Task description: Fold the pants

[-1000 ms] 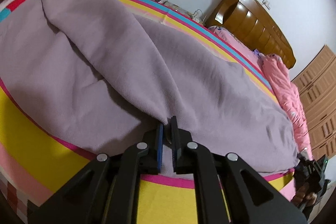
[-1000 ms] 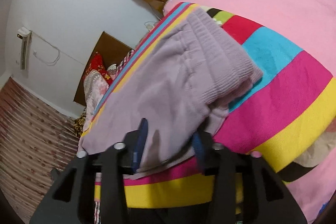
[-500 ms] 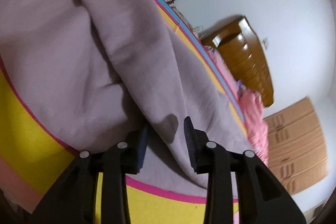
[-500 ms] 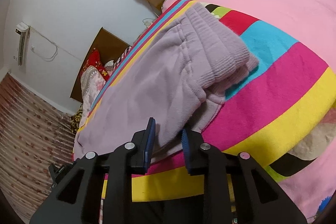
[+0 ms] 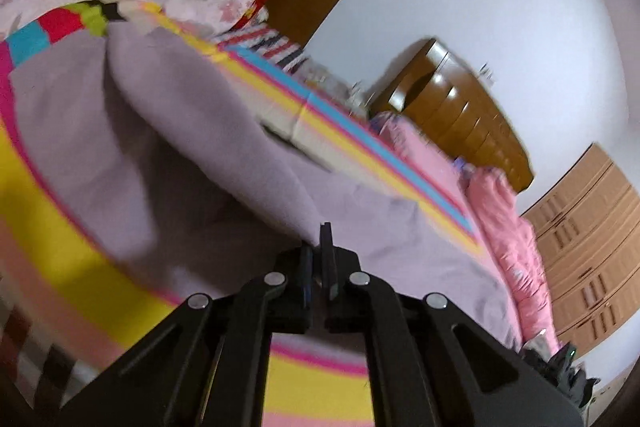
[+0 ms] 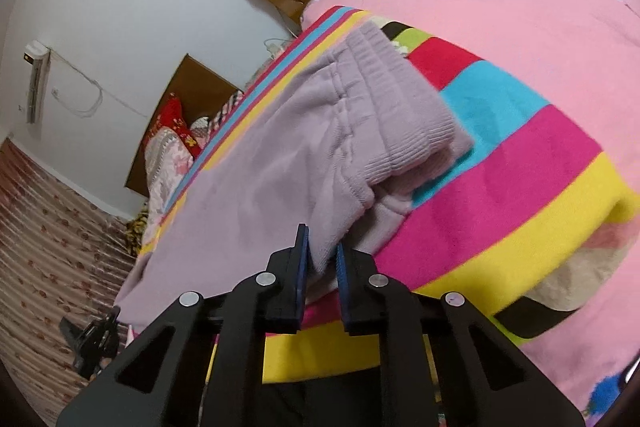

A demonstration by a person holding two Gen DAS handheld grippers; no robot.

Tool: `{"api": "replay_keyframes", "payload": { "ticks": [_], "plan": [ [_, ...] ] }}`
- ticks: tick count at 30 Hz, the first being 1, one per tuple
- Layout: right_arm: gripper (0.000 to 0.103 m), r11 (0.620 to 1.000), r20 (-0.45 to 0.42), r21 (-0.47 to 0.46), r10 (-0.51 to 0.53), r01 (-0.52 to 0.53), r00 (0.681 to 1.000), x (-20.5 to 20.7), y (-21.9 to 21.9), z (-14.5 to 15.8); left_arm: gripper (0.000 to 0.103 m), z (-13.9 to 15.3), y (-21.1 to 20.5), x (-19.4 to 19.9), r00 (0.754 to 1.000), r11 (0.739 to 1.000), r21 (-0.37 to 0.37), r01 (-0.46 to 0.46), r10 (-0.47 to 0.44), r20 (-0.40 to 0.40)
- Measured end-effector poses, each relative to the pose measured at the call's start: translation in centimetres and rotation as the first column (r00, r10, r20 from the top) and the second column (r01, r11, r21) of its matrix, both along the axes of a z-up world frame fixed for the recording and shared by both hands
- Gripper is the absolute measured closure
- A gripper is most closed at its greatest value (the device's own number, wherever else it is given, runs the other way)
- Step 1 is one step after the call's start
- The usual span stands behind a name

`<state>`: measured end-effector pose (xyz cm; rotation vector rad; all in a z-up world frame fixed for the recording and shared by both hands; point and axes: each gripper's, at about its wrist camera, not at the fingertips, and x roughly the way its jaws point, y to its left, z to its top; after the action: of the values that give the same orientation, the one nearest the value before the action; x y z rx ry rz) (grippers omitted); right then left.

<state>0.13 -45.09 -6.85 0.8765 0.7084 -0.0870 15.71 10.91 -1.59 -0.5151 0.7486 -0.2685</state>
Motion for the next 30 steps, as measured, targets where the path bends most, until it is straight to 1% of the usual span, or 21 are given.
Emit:
{"api": "replay_keyframes", "payload": {
  "ticks": [2,3,5,9,12,14,15,16,17,18,19,20,21,22,24,25,26,27,28,29,30],
  "plan": [
    [0.094,1.000,-0.009,0.009,0.003,-0.003,1.000,0.0,-0.1,-0.7,0.101,-1.9,0.3,0.4,0.999,1.000,0.031,-0.006,0.008,-0.048],
    [0.094,1.000,-0.005,0.016,0.000,0.000,1.000,0.0,-0.2,-1.0,0.101,-3.6,0.5,0.9,0.996,1.000,0.024,-0.010,0.012,-0.091],
    [0.094,1.000,-0.008,0.016,-0.008,0.008,1.000,0.1,-0.2,-0.8,0.101,-5.0,0.8,1.3,0.993,1.000,0.013,-0.021,0.023,-0.119],
    [0.094,0.999,0.001,-0.051,-0.003,0.003,1.000,0.0,0.6,1.1,0.101,-4.5,0.3,1.6,0.995,0.999,0.052,-0.011,0.016,-0.100],
    [0.096,0.998,-0.046,-0.065,-0.005,0.002,0.999,0.3,0.6,-0.1,0.100,-4.8,-0.1,1.6,0.994,0.997,0.077,-0.009,0.017,-0.107],
    [0.096,0.996,-0.044,-0.084,-0.001,-0.003,0.999,0.6,0.7,-0.6,0.097,-5.0,-0.2,1.4,0.995,0.997,0.074,-0.012,0.019,-0.098],
    [0.095,0.996,-0.051,-0.093,0.001,-0.005,0.999,0.6,0.8,-0.3,0.096,-4.9,-0.1,1.4,0.995,0.997,0.078,-0.012,0.019,-0.097],
    [0.091,0.994,-0.058,-0.111,0.003,-0.009,0.998,0.5,0.9,0.0,0.095,-4.9,-0.1,1.3,0.995,0.997,0.074,-0.007,0.014,-0.094],
    [0.076,0.990,-0.065,-0.139,0.004,-0.013,0.998,0.5,1.1,0.5,0.089,-4.9,0.1,1.2,0.996,0.998,0.061,-0.004,0.009,-0.089],
    [0.054,0.985,-0.080,-0.174,-0.010,-0.004,0.997,0.3,1.3,0.9,0.086,-5.0,0.1,1.2,0.996,0.999,0.047,0.000,0.004,-0.084],
    [0.046,0.968,-0.118,-0.251,-0.056,0.025,0.991,0.1,1.6,1.6,0.084,-5.1,0.3,1.2,0.997,1.000,0.030,0.006,-0.004,-0.077],
    [0.041,0.943,-0.118,-0.327,-0.099,0.056,0.988,-0.2,2.1,2.6,0.084,-5.1,0.4,1.1,0.997,1.000,0.026,0.007,-0.005,-0.072],
    [0.041,0.922,-0.088,-0.379,-0.116,0.074,0.989,-0.6,2.7,3.6,0.083,-5.2,0.4,1.1,0.998,1.000,0.027,0.007,-0.005,-0.068],
    [0.041,0.906,-0.061,-0.416,-0.114,0.078,0.992,-0.6,3.4,4.4,0.080,-5.1,0.2,1.0,0.998,1.000,0.028,0.009,-0.007,-0.059],
    [0.041,0.871,-0.021,-0.489,-0.058,0.040,0.998,0.1,5.7,5.9,0.069,-5.1,-0.1,0.8,0.999,0.999,0.027,0.021,-0.020,-0.039],
    [0.041,0.854,-0.017,-0.519,0.001,-0.009,1.000,1.1,7.4,6.2,0.062,-5.0,-0.5,0.7,0.999,0.999,0.032,0.032,-0.031,-0.022],
    [0.041,0.843,-0.029,-0.535,0.056,-0.063,0.998,2.1,8.7,6.2,0.055,-4.9,-0.8,0.6,0.999,0.998,0.041,0.037,-0.036,-0.015],
    [0.041,0.831,-0.051,-0.544,0.104,-0.115,0.993,3.0,10.1,5.8,0.052,-4.7,-1.3,0.5,0.999,0.997,0.061,0.047,-0.046,-0.005],
    [0.041,0.816,-0.088,-0.551,0.152,-0.175,0.984,4.3,11.7,5.0,0.045,-4.7,-1.6,0.3,0.999,0.996,0.074,0.053,-0.053,0.001],
    [0.041,0.808,-0.113,-0.553,0.171,-0.205,0.979,4.9,12.4,4.4,0.036,-4.5,-1.9,0.1,0.998,0.994,0.086,0.059,-0.060,0.008],
    [0.041,0.797,-0.157,-0.552,0.188,-0.244,0.970,5.6,13.0,3.5,0.031,-4.4,-2.0,-0.1,0.998,0.993,0.097,0.063,-0.065,0.015]
  ]
}}
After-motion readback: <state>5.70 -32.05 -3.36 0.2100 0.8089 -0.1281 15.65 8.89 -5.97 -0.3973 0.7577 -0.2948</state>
